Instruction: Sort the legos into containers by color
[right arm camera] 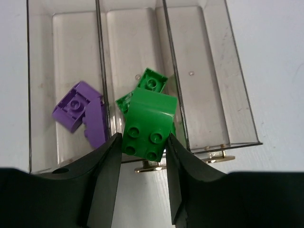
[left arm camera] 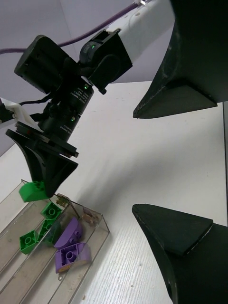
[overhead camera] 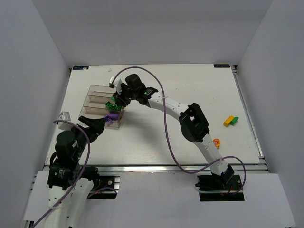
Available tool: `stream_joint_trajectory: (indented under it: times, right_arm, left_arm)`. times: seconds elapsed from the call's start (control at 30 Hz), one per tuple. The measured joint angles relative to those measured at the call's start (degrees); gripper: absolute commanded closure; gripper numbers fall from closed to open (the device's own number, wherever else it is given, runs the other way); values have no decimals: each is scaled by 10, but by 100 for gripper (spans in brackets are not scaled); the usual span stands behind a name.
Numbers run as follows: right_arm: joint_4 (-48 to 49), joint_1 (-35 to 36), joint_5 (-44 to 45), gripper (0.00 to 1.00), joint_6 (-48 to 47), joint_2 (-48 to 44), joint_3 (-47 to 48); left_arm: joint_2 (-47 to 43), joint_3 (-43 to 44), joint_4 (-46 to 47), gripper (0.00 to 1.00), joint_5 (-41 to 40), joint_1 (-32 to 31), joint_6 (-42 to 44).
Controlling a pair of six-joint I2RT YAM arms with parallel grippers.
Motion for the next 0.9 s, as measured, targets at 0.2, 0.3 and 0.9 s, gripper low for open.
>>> stream_joint_trajectory:
  times: [0.2, 0.3, 0.9]
  right_arm:
    - [42, 10, 25, 61, 5, 1, 0]
    - [47, 11, 25, 56, 7, 1, 0]
    - [-15, -60, 91, 100, 135, -121, -118]
  left_arm:
    - [0, 0, -10, 18, 0, 0, -5]
    - [0, 0, -10, 18, 9, 0, -6]
    - [67, -26, 95, 68, 105, 0, -7]
